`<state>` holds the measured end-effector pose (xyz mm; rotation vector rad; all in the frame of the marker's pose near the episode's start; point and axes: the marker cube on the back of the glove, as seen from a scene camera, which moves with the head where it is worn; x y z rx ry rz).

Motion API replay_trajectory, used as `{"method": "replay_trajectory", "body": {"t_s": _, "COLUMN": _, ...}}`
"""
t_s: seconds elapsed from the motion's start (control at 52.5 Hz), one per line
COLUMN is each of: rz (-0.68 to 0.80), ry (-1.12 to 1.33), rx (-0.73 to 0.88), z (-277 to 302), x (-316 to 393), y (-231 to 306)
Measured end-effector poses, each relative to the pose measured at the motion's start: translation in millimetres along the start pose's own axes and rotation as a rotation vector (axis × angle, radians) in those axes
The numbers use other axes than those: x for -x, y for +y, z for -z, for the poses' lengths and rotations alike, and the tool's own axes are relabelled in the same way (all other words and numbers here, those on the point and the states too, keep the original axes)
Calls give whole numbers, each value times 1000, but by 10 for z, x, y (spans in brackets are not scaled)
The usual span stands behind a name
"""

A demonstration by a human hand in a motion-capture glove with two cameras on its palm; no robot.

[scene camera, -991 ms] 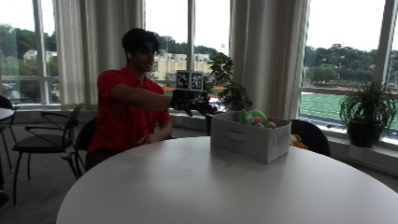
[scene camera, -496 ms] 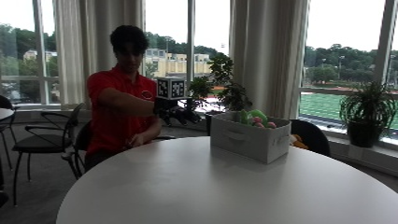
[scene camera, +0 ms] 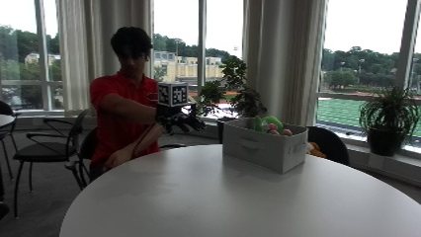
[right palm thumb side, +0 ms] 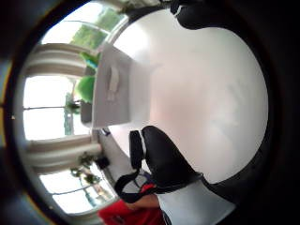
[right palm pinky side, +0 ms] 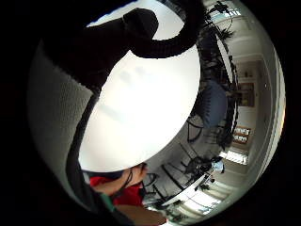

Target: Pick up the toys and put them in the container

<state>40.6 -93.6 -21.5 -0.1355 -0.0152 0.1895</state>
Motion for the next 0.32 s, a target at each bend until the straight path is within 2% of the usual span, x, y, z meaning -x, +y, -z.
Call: {"method": "replay_trajectory", "body": {"t_s": 0.324, "rz": -3, "ry": -2, "rx": -11, "z": 72, "x": -85, "y": 0}}
